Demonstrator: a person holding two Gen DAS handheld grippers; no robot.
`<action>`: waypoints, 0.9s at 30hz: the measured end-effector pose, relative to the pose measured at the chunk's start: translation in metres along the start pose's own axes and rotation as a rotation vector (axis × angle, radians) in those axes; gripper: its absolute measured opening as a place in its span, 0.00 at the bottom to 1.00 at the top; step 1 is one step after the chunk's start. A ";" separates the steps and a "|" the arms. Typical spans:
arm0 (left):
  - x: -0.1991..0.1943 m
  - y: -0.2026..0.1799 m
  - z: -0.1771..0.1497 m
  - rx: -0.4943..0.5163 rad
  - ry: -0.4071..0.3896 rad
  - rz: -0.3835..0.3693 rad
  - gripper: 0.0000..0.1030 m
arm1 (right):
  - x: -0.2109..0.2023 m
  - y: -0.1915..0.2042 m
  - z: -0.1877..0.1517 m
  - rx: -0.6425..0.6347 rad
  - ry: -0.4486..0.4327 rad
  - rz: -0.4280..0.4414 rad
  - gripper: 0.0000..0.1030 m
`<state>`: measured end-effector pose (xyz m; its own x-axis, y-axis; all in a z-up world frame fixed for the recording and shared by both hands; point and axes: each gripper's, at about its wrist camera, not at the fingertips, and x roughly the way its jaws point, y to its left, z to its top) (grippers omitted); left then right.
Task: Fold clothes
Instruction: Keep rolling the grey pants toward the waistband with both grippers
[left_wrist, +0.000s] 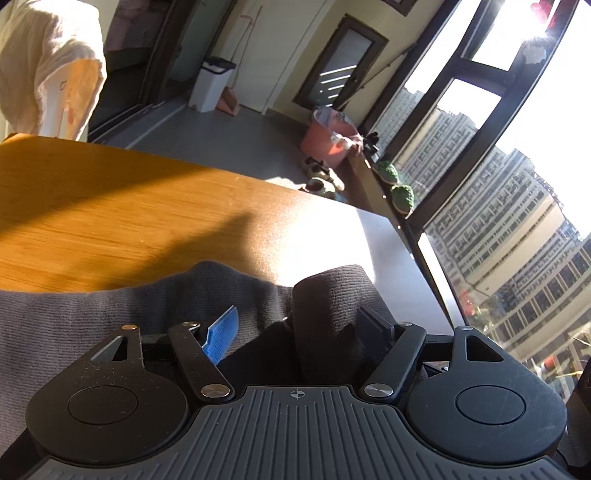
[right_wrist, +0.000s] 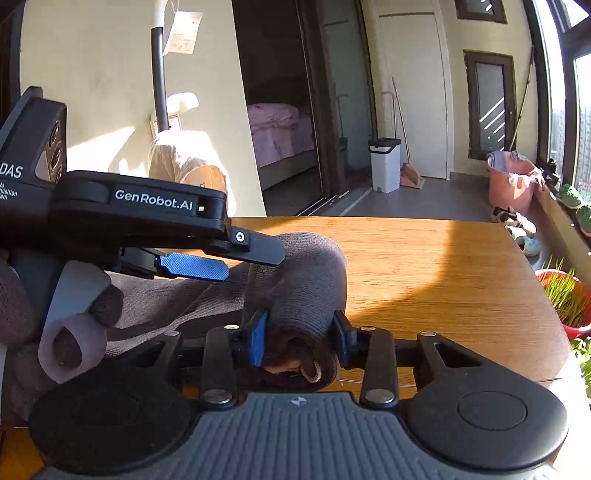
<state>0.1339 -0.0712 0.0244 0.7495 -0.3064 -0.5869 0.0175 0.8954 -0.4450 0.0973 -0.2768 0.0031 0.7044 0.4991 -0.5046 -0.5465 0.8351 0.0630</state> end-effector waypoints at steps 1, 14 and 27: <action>-0.003 -0.003 0.003 0.009 -0.015 0.002 0.74 | 0.000 0.008 -0.001 -0.044 -0.006 -0.015 0.36; 0.004 0.006 -0.007 0.124 -0.008 0.211 0.81 | -0.006 -0.038 0.003 0.257 -0.027 0.141 0.64; -0.011 0.012 -0.004 0.056 -0.018 0.160 0.79 | 0.018 -0.026 -0.019 0.217 0.110 0.082 0.69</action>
<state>0.1228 -0.0583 0.0230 0.7574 -0.1535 -0.6347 -0.0661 0.9490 -0.3084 0.1151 -0.2936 -0.0241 0.6017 0.5492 -0.5799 -0.4817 0.8287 0.2851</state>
